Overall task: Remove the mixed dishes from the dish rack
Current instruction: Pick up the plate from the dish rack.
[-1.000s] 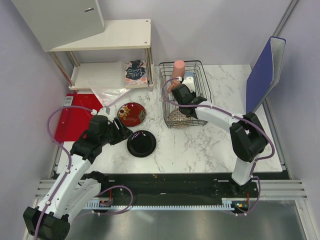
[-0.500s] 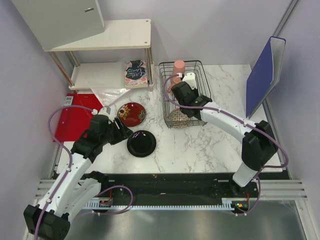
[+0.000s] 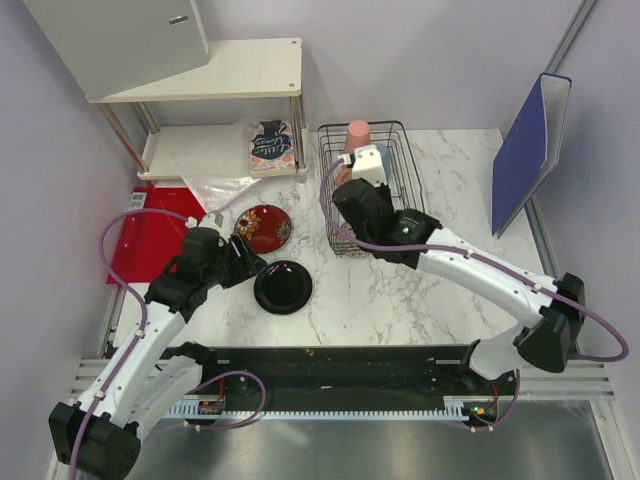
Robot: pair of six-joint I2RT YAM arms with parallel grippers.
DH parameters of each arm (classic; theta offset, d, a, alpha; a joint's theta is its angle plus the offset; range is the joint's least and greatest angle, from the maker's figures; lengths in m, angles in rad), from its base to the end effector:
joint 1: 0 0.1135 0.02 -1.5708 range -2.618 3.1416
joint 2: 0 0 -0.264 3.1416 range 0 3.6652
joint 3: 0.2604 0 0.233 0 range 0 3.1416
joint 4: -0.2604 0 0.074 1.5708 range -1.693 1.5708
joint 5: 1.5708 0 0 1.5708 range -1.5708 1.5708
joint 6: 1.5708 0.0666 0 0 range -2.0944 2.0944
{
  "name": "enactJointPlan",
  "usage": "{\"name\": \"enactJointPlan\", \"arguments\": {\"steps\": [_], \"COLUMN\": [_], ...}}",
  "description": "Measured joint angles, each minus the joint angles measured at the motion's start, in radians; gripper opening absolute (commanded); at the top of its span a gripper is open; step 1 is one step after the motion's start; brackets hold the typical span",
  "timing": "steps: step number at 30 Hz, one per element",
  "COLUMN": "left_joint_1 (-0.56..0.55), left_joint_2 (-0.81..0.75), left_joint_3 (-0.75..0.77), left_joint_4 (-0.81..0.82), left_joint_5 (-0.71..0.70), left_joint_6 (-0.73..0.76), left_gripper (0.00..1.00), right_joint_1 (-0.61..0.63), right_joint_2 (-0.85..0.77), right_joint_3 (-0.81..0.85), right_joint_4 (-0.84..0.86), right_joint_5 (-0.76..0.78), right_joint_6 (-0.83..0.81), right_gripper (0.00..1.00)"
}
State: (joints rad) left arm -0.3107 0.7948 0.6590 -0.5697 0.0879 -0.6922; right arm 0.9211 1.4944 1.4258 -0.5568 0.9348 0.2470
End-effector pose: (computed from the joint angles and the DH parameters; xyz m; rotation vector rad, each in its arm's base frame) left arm 0.1630 -0.0585 0.2399 -0.3989 2.3179 -0.6127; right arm 0.2366 0.2229 0.3547 -0.1632 1.9278 -0.2605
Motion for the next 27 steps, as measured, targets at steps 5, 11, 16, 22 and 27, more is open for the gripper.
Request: {"name": "enactJointPlan", "arguments": {"steps": [5,11,16,22,27], "left_joint_1": [0.0,0.0,0.0,0.0,0.0], "left_joint_2": [-0.02,-0.13,-0.187,-0.188,-0.198], "left_joint_3": [0.0,-0.014,-0.06,-0.128,-0.157], "left_joint_4": [0.013,0.14,0.283,0.406,0.452], "left_joint_5": [0.017,0.137,0.268,0.385,0.422], "left_joint_6": [0.0,-0.011,-0.03,-0.052,-0.057], "left_gripper": [0.7,0.93,0.95,0.92,0.85], "right_joint_1": [-0.018,-0.081,-0.079,-0.079,-0.076], "right_joint_2": [-0.229,-0.49,-0.509,-0.496,-0.465], "right_joint_3": [-0.207,-0.431,-0.567,-0.715,-0.766], "right_joint_4": [0.106,0.267,0.432,0.57,0.674], "right_joint_5": [-0.202,-0.562,-0.809,-0.996,-1.077], "right_joint_6": [0.055,0.2,0.336,0.504,0.599], "right_gripper": [0.0,0.0,0.0,0.0,0.0]}}
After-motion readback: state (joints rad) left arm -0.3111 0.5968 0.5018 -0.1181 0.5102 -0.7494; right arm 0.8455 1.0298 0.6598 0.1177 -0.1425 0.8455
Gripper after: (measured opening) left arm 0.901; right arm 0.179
